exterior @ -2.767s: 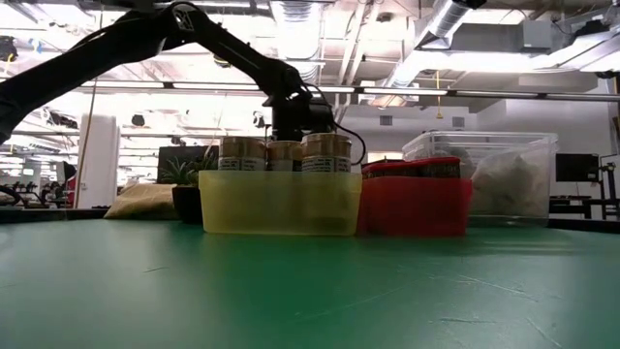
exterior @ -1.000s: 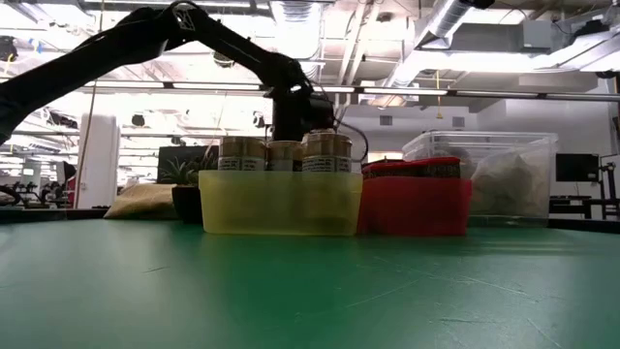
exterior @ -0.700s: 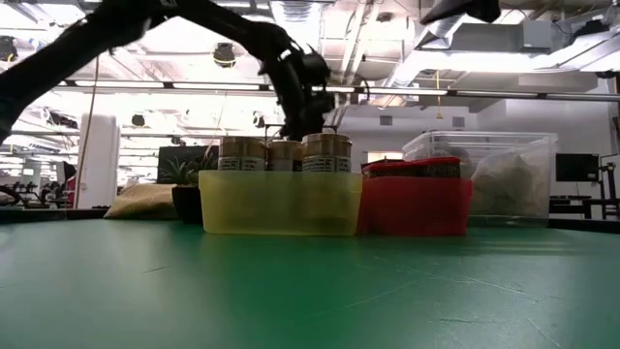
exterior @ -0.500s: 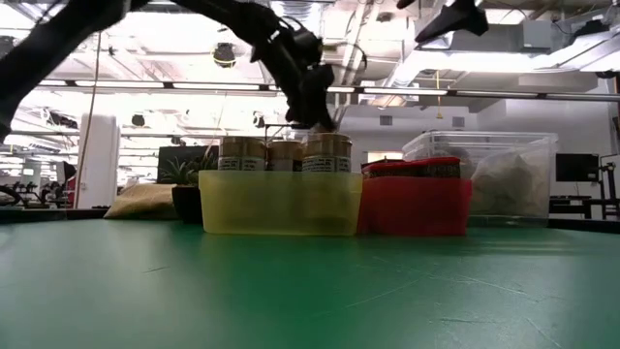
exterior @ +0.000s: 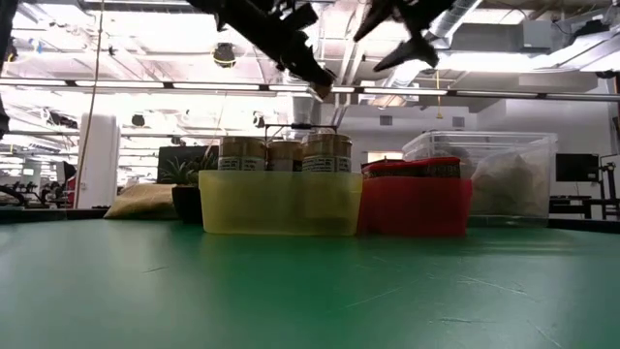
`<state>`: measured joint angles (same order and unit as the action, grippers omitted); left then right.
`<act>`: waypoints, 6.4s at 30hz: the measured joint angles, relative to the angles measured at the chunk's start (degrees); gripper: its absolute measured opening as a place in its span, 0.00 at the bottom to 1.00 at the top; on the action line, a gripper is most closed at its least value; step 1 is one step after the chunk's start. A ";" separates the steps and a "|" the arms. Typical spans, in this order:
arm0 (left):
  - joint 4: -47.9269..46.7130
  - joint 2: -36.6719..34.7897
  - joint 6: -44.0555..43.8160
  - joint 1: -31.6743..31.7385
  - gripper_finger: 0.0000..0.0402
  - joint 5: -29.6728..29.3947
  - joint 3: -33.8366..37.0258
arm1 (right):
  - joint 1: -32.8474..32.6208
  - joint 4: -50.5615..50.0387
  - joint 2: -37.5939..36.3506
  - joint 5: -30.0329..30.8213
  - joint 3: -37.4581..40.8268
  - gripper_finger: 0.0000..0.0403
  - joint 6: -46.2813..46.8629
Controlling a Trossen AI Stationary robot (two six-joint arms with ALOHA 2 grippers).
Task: Sort spices by type
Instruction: Put the left brown seasoning bottle into the orange bin
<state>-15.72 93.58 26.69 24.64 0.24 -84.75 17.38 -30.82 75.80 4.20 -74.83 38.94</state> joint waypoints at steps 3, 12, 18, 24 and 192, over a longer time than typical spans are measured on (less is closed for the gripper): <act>0.84 -0.55 3.84 -1.61 0.45 -6.43 0.04 | 1.39 0.25 4.54 -0.01 -5.02 0.81 -1.09; 3.01 -0.44 7.15 -2.55 0.48 -13.05 0.07 | 3.46 -4.73 15.05 0.02 -17.86 0.81 -5.58; 3.16 -0.42 7.03 -2.19 0.46 -13.04 0.07 | 5.30 -4.24 16.51 0.21 -19.30 0.84 -6.47; 4.73 -0.42 6.68 -2.16 0.46 -12.18 0.07 | 6.10 -3.74 16.45 0.16 -19.37 0.89 -6.63; -23.83 -33.38 -20.30 4.35 0.65 -4.71 21.25 | 15.05 -17.42 53.91 -15.78 -45.04 0.49 -27.91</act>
<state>-39.55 60.20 6.39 28.99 -4.47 -63.51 32.43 -48.25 129.71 -11.58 -119.87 11.03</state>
